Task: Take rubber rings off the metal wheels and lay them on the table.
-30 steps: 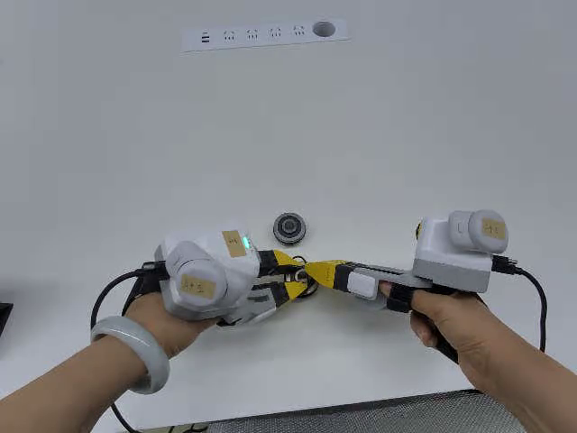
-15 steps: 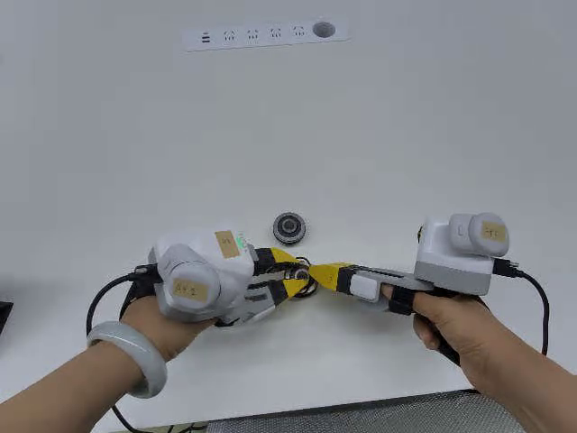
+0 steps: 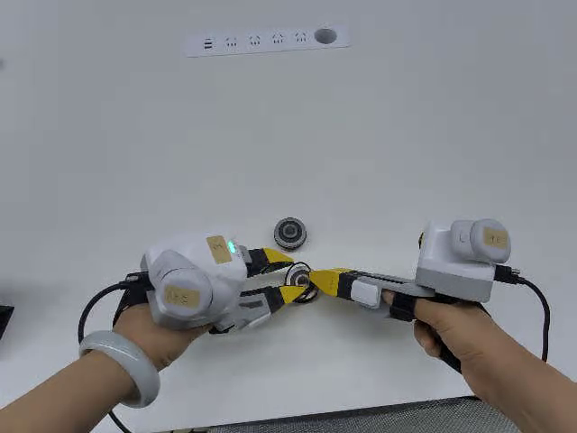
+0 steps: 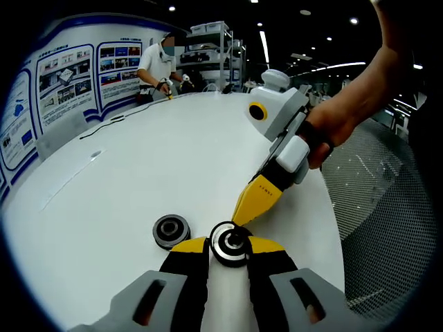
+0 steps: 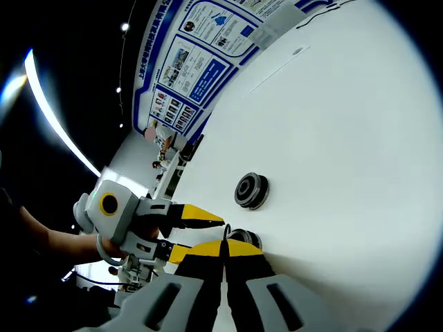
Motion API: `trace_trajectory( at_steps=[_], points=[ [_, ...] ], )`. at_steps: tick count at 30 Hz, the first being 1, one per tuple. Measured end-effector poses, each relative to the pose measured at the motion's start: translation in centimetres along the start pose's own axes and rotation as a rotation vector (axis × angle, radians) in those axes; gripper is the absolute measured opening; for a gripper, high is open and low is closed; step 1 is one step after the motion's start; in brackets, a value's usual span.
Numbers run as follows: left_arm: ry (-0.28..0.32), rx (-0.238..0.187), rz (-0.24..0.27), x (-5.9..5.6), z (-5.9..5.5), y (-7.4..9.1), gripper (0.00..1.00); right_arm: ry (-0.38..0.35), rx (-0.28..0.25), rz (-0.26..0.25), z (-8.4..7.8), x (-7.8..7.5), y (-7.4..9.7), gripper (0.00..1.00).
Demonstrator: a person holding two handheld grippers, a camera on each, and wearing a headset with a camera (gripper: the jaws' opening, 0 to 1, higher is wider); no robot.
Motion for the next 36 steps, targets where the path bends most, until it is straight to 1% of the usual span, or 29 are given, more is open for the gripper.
trace_trajectory(
  at_steps=[8, 10, 14, 20, 25, 29, 36],
  points=[
    [0.007, 0.008, 0.010, 0.2, -0.4, 0.3, 0.26, -0.001, -0.003, 0.007, 0.0, 0.4, 0.1, 0.02],
    [0.012, 0.011, 0.010, 0.2, -0.5, 0.4, 0.27, -0.002, -0.006, 0.011, 0.0, 0.5, 0.1, 0.02],
    [0.022, 0.017, 0.018, 0.3, -0.8, 0.7, 0.31, -0.003, -0.009, 0.017, 0.0, 0.8, 0.1, 0.02],
    [0.033, 0.028, 0.027, 0.3, -1.4, 1.1, 0.35, -0.004, -0.023, 0.022, 0.2, 1.1, 0.3, 0.02],
    [0.040, 0.028, 0.039, 0.5, -1.6, 1.3, 0.38, -0.008, -0.044, 0.017, 0.6, 1.1, 0.9, 0.02],
    [0.045, 0.027, 0.043, 0.6, -1.7, 1.3, 0.40, -0.017, -0.068, 0.010, 1.1, 0.8, 1.4, 0.02],
    [0.047, 0.028, 0.051, 0.8, -1.7, 1.4, 0.42, -0.025, -0.108, -0.014, 2.1, 0.1, 2.4, 0.02]
  ],
)
Point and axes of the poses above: the centre of the closed fingertips' face, and the gripper's own axes: y roughly backward along the fingers, x roughly to its left, z roughly out of its top, the point moved 2 cm from there along y, roughly backward along the fingers, and after that the axes turned 6 degrees about z, right-handed, at the moved point
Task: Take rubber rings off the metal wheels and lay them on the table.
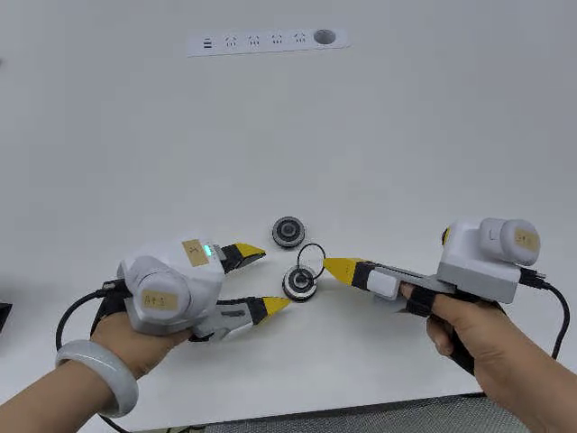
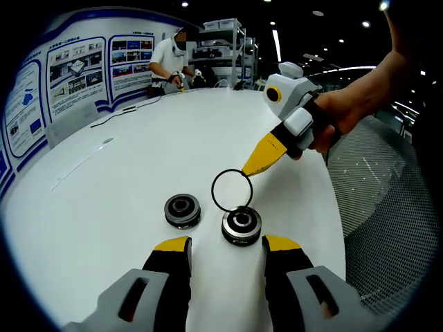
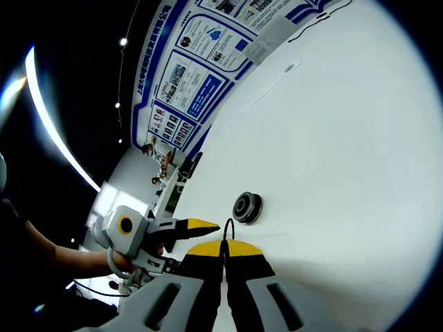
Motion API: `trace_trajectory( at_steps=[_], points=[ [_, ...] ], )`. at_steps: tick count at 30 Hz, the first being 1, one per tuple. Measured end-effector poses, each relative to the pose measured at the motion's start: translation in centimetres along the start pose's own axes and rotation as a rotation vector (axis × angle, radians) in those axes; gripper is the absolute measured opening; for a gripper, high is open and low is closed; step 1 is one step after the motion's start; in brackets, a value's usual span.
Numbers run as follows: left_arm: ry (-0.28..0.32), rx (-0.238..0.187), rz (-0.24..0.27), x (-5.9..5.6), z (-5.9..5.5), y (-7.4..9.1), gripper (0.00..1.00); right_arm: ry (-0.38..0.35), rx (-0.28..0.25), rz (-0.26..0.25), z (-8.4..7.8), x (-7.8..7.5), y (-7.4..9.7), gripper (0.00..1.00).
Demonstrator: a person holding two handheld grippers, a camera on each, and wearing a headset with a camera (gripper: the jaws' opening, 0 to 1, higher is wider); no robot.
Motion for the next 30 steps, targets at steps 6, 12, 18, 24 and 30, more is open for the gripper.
trace_trajectory(
  at_steps=[6, 12, 18, 24, 30],
  points=[
    [0.007, -0.001, 0.010, 0.3, -0.2, 0.2, 0.44, -0.007, -0.045, -0.036, 1.1, -1.1, 0.9, 0.02],
    [0.021, -0.006, 0.023, 0.6, -0.4, 0.4, 0.46, -0.019, -0.073, -0.089, 1.6, -2.6, 1.8, 0.02],
    [0.041, -0.016, 0.036, 1.0, -0.3, 0.5, 0.48, -0.031, -0.089, -0.139, 1.7, -3.8, 2.3, 0.02],
    [0.051, -0.016, 0.042, 1.1, -0.4, 0.6, 0.48, -0.023, -0.082, -0.182, 1.4, -4.3, 2.6, 0.02],
    [0.056, -0.013, 0.041, 1.0, -0.5, 0.7, 0.47, 0.028, -0.048, -0.223, 1.1, -4.9, 2.8, 0.02]
  ],
)
Point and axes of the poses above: the centre of the closed fingertips' face, and the gripper's own axes: y roughly backward along the fingers, x roughly to its left, z roughly out of its top, the point moved 2 cm from there along y, roughly backward along the fingers, and after that the axes turned 6 degrees about z, right-handed, at the moved point
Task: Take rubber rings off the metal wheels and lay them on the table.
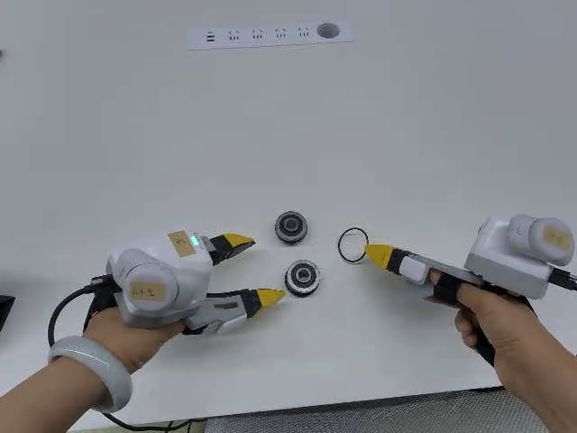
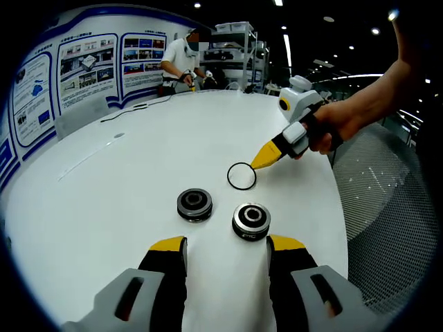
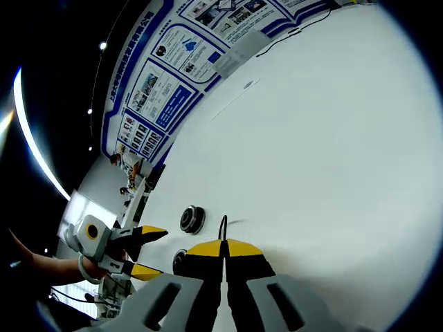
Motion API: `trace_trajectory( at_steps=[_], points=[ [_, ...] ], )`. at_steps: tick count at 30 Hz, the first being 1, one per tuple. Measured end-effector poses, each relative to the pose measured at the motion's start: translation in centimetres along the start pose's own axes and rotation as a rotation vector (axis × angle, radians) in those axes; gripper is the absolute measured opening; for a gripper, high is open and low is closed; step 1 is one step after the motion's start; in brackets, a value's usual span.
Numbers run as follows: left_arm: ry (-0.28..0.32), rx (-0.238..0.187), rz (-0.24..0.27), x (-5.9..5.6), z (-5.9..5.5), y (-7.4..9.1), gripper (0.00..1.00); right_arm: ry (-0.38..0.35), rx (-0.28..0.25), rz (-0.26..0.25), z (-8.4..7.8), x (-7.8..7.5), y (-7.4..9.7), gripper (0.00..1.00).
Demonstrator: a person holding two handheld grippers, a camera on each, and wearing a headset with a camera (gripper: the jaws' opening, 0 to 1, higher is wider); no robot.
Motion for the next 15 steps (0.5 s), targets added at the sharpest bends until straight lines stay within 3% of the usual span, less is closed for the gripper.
trace_trajectory(
  at_steps=[5, 11, 15],
  points=[
    [0.003, 0.000, 0.000, -0.05, 0.00, 0.00, 0.47, 0.078, 0.022, -0.032, -0.17, -0.07, -0.14, 0.02],
    [0.006, -0.003, -0.002, -0.01, 0.09, -0.08, 0.47, 0.144, 0.027, -0.055, 0.02, -0.28, -0.19, 0.10],
    [0.005, -0.005, -0.004, -0.06, 0.22, -0.14, 0.47, 0.177, 0.009, -0.076, 0.61, -0.65, 0.19, 0.14]
  ],
)
Point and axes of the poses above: the centre of the closed fingertips' face, and the gripper's own axes: y roughly backward along the fingers, x roughly to its left, z roughly out of its top, the point moved 2 cm from there along y, roughly backward along the fingers, and after that the axes turned 6 degrees about z, right-handed, at the moved point
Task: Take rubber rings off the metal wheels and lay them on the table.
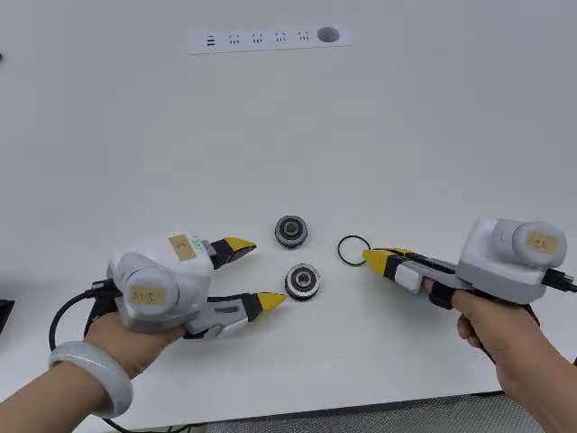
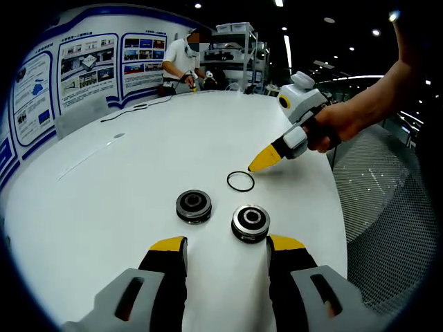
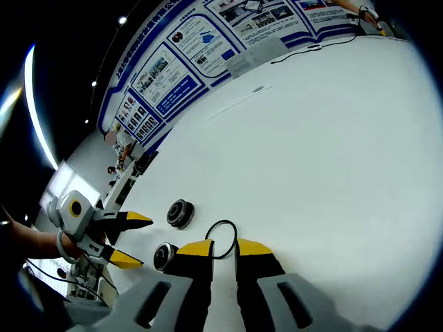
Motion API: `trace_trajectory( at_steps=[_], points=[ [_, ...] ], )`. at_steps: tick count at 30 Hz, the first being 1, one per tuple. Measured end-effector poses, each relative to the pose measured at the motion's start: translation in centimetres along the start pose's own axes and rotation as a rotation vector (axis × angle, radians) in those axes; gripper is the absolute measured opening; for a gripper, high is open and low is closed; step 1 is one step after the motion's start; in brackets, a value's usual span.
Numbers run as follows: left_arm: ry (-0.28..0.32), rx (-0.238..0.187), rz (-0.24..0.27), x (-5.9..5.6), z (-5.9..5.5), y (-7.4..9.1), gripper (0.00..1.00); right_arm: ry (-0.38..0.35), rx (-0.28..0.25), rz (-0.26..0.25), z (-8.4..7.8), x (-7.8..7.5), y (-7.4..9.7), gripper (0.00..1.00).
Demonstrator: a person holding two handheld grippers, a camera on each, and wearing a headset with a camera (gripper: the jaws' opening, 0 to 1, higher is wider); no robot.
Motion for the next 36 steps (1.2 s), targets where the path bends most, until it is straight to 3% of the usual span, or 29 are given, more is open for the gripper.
trace_trajectory(
  at_steps=[4, 13, 20, 36],
  points=[
    [-0.004, -0.001, -0.004, -0.2, 0.1, 0.0, 0.45, 0.001, -0.012, -0.005, 0.2, -0.4, 0.1, 0.16],
    [-0.019, -0.019, -0.022, -0.8, 1.0, -0.3, 0.38, -0.020, -0.002, 0.083, 0.0, 1.8, -0.5, 0.14],
    [-0.035, -0.018, -0.041, -1.4, 1.4, -0.8, 0.34, -0.028, 0.020, 0.123, -0.7, 3.0, -1.2, 0.13],
    [-0.070, 0.000, -0.073, -2.6, 1.6, -1.6, 0.26, -0.063, 0.051, 0.172, -2.1, 4.3, -1.9, 0.12]
  ],
)
Point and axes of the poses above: the centre of the closed fingertips' face, and the gripper's own axes: y roughly backward along the fingers, x roughly to its left, z roughly out of its top, the point moved 2 cm from there along y, roughly backward along the fingers, and after that the axes turned 6 degrees about z, right-handed, at the moved point
